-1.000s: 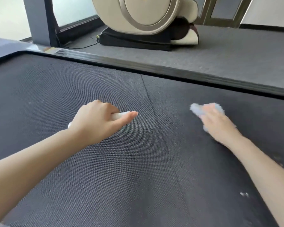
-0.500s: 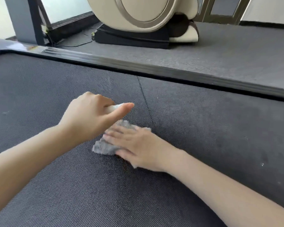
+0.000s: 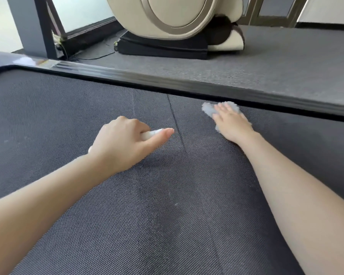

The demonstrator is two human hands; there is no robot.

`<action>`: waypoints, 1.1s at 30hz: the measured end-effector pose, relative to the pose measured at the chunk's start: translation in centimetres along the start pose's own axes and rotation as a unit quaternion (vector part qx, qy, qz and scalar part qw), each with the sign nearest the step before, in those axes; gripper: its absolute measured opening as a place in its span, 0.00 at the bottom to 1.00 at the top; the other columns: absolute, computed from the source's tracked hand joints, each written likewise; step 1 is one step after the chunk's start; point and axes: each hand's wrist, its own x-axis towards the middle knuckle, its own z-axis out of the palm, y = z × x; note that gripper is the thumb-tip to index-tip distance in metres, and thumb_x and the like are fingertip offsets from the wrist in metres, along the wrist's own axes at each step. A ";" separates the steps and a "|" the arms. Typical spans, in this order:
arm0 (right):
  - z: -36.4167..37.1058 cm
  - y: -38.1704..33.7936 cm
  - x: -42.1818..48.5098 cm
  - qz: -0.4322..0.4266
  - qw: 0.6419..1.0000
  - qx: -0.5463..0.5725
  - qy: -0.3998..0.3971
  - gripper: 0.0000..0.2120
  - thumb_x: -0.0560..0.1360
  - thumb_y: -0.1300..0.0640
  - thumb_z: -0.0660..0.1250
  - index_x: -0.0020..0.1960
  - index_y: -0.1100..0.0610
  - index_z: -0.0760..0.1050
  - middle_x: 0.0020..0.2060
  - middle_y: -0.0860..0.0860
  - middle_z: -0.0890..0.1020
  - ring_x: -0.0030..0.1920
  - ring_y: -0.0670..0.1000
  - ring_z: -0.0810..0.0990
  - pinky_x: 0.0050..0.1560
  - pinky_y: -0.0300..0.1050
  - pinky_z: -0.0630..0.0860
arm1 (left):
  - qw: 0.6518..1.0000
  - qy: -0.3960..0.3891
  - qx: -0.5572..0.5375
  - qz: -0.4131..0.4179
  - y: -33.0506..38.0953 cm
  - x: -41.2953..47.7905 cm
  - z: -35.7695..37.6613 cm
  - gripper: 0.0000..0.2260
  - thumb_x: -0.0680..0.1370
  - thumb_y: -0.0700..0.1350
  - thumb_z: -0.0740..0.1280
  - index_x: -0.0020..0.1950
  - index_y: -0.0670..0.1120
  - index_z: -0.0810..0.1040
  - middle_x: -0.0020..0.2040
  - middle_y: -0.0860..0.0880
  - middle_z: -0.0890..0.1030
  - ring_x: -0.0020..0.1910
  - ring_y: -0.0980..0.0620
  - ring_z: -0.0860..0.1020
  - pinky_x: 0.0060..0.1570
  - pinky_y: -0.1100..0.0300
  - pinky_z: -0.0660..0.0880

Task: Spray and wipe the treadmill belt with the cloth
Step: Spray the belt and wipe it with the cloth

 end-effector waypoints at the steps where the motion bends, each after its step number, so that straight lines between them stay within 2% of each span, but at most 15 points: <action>1: 0.0 1.2 0.1 0.016 1.000 -0.004 0.008 0.25 0.83 0.48 0.44 0.78 0.52 0.51 0.78 0.46 0.51 0.77 0.45 0.45 0.76 0.52 0.45 | 1.000 -0.001 0.004 0.000 0.0 0.0 0.0 0.36 0.66 0.77 0.46 0.26 0.44 0.62 0.21 0.51 0.66 0.25 0.51 0.69 0.28 0.58 0.62; 13: -2.0 13.6 -7.5 0.193 0.980 0.003 0.048 0.24 0.82 0.53 0.46 0.78 0.53 0.53 0.77 0.47 0.53 0.77 0.46 0.47 0.75 0.49 0.47 | 1.000 -0.016 0.024 0.006 0.8 -0.5 -0.4 0.37 0.65 0.78 0.45 0.27 0.43 0.65 0.23 0.48 0.71 0.28 0.48 0.73 0.30 0.57 0.65; 17: -1.7 13.6 -10.1 0.216 0.974 0.020 0.070 0.22 0.81 0.54 0.47 0.75 0.55 0.59 0.76 0.50 0.59 0.75 0.50 0.53 0.71 0.53 0.55 | 0.999 -0.017 0.025 0.017 1.9 -1.6 -0.8 0.36 0.65 0.77 0.45 0.26 0.43 0.63 0.22 0.49 0.69 0.27 0.49 0.72 0.29 0.58 0.64; 19: -1.7 13.0 -11.7 0.195 0.977 0.020 0.079 0.21 0.81 0.55 0.47 0.72 0.54 0.62 0.73 0.51 0.63 0.73 0.52 0.58 0.67 0.54 0.60 | 0.999 -0.018 0.029 0.024 2.5 -2.3 -1.1 0.36 0.65 0.77 0.45 0.27 0.43 0.63 0.22 0.49 0.70 0.27 0.50 0.72 0.29 0.58 0.64; 22: -2.3 11.0 -14.3 0.131 0.990 0.031 0.047 0.19 0.82 0.57 0.49 0.73 0.56 0.62 0.71 0.51 0.64 0.71 0.51 0.60 0.64 0.47 0.60 | 0.999 -0.018 0.025 0.024 3.1 -3.0 -1.4 0.37 0.65 0.78 0.45 0.27 0.43 0.63 0.22 0.49 0.70 0.27 0.49 0.72 0.30 0.57 0.66; 26: -2.2 7.2 -18.6 0.008 0.998 0.049 0.024 0.22 0.83 0.51 0.50 0.76 0.50 0.57 0.76 0.43 0.56 0.76 0.49 0.55 0.71 0.48 0.55 | 0.999 -0.025 0.022 0.022 5.0 -4.5 -1.7 0.37 0.65 0.78 0.45 0.27 0.43 0.62 0.23 0.49 0.69 0.27 0.48 0.71 0.30 0.57 0.66; 29: -2.5 6.1 -20.6 -0.016 0.998 0.056 -0.016 0.24 0.83 0.50 0.50 0.78 0.49 0.51 0.76 0.40 0.49 0.76 0.45 0.49 0.71 0.42 0.48 | 0.999 -0.028 0.012 0.010 6.5 -5.7 -2.1 0.35 0.64 0.77 0.45 0.27 0.44 0.60 0.24 0.49 0.68 0.26 0.48 0.70 0.29 0.58 0.65; 33: -2.9 6.1 -21.1 -0.040 0.997 0.064 -0.012 0.24 0.83 0.51 0.51 0.77 0.51 0.51 0.76 0.42 0.50 0.76 0.45 0.48 0.71 0.39 0.45 | 1.000 -0.021 0.005 0.009 7.7 -6.5 -2.9 0.35 0.65 0.77 0.46 0.26 0.44 0.61 0.23 0.49 0.68 0.27 0.48 0.70 0.30 0.58 0.65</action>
